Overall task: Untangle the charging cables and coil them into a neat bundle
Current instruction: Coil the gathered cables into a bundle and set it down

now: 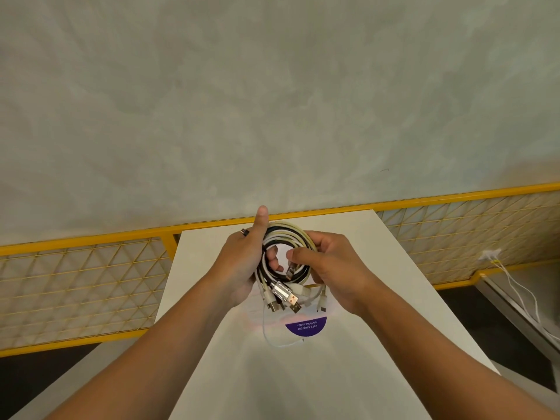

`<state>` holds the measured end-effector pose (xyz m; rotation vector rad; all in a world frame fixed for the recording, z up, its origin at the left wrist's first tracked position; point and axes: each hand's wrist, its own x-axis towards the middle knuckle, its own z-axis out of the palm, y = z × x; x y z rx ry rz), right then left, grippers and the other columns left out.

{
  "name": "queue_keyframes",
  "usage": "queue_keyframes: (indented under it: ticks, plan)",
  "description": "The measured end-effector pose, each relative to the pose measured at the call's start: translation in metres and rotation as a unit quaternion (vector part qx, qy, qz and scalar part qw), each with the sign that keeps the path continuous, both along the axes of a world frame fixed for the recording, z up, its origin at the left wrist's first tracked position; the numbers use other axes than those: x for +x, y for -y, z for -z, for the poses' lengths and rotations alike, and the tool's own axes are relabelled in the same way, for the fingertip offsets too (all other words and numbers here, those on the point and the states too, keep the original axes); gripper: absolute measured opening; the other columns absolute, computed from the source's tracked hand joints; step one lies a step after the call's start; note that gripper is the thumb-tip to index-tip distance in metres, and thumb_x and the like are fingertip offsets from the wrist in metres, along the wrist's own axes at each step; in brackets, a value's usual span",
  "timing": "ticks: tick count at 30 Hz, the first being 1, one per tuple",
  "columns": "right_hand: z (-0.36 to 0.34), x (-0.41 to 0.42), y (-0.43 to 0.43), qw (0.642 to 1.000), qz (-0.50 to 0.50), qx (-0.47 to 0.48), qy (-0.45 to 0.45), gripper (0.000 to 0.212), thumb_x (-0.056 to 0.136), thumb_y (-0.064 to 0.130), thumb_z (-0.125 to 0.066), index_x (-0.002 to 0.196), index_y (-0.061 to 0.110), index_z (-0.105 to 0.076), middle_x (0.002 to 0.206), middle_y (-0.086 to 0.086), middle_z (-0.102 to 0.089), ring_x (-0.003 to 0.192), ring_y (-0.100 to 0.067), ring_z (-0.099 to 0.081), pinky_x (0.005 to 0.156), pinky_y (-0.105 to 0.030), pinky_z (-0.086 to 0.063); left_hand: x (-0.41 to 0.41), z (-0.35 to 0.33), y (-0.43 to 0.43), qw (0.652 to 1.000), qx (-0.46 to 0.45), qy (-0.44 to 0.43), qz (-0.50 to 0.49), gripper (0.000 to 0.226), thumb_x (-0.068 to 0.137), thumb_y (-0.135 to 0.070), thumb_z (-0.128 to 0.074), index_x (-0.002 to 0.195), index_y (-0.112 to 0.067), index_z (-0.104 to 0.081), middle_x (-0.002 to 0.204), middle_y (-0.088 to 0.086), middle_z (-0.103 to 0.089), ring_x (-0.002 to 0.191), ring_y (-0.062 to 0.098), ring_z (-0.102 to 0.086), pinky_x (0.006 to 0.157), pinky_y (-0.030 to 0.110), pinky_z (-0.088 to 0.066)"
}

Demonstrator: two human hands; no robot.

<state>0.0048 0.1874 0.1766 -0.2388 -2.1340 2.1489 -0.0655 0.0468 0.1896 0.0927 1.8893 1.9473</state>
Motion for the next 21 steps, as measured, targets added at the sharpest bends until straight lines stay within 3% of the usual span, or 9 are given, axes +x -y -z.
queue_keyframes:
  ticks: [2, 4, 7, 12, 15, 18, 21]
  plan:
    - [0.001, -0.001, 0.000, 1.000, 0.001, 0.016, 0.014, 0.017, 0.090, 0.000, -0.066, 0.104, 0.004, -0.075, 0.058, 0.007, -0.063, 0.046, 0.000, -0.054, 0.046, -0.010, -0.040, 0.001, 0.003, 0.001, 1.000, 0.006, 0.012, -0.001, 0.064, 0.091, -0.065, -0.048, 0.088, -0.004, -0.067, 0.066, 0.007, -0.064, 0.058, 0.019, -0.062, 0.061, 0.032, -0.057]
    - [0.002, -0.002, -0.001, 0.999, 0.004, 0.027, 0.026, 0.016, 0.089, 0.004, -0.068, 0.102, 0.007, -0.076, 0.068, -0.004, -0.068, 0.052, -0.003, -0.058, 0.050, -0.014, -0.043, 0.000, 0.007, 0.000, 1.000, 0.005, 0.020, -0.005, 0.063, 0.092, -0.063, -0.049, 0.102, -0.004, -0.069, 0.085, 0.010, -0.076, 0.077, 0.027, -0.074, 0.077, 0.038, -0.062]
    - [0.005, -0.004, -0.003, 0.999, 0.006, 0.035, 0.034, 0.015, 0.088, 0.006, -0.069, 0.099, 0.012, -0.077, 0.086, -0.017, -0.073, 0.069, -0.018, -0.067, 0.060, -0.022, -0.052, -0.002, 0.012, 0.001, 1.000, -0.002, 0.008, 0.002, 0.053, 0.092, -0.057, -0.054, 0.106, -0.009, -0.071, 0.094, 0.012, -0.077, 0.090, 0.028, -0.075, 0.087, 0.043, -0.060]
    - [0.002, -0.005, -0.008, 0.997, -0.007, 0.065, 0.050, 0.014, 0.087, 0.007, -0.070, 0.099, 0.011, -0.077, 0.077, -0.003, -0.072, 0.063, -0.006, -0.063, 0.054, -0.014, -0.044, -0.007, 0.010, 0.008, 1.000, -0.011, -0.009, 0.028, 0.054, 0.087, -0.056, -0.062, 0.106, -0.006, -0.071, 0.096, 0.016, -0.075, 0.074, 0.026, -0.065, 0.084, 0.044, -0.058]
    - [0.000, -0.006, -0.012, 0.994, -0.019, 0.090, 0.059, 0.010, 0.087, 0.007, -0.070, 0.094, 0.009, -0.076, 0.072, -0.001, -0.070, 0.058, -0.003, -0.059, 0.053, -0.012, -0.042, -0.014, 0.009, 0.013, 0.995, -0.064, -0.065, 0.040, 0.054, 0.082, -0.060, -0.064, 0.103, -0.010, -0.070, 0.094, 0.008, -0.075, 0.086, 0.026, -0.069, 0.081, 0.040, -0.059]
    - [-0.002, -0.006, -0.013, 0.988, -0.033, 0.128, 0.074, 0.005, 0.087, 0.008, -0.071, 0.090, 0.010, -0.076, 0.067, 0.003, -0.066, 0.052, 0.001, -0.055, 0.050, -0.010, -0.038, -0.022, 0.006, 0.020, 0.980, -0.141, -0.128, 0.057, 0.052, 0.077, -0.065, -0.067, 0.099, -0.018, -0.069, 0.099, 0.004, -0.073, 0.095, 0.024, -0.070, 0.087, 0.043, -0.059]
    - [-0.002, -0.006, -0.012, 0.981, -0.056, 0.166, 0.085, 0.005, 0.086, 0.011, -0.073, 0.088, 0.014, -0.076, 0.072, 0.001, -0.070, 0.066, -0.008, -0.062, 0.061, -0.019, -0.046, -0.028, -0.001, 0.024, 0.954, -0.220, -0.184, 0.083, 0.046, 0.077, -0.071, -0.067, 0.097, -0.029, -0.067, 0.100, 0.000, -0.071, 0.095, 0.021, -0.069, 0.089, 0.046, -0.057]
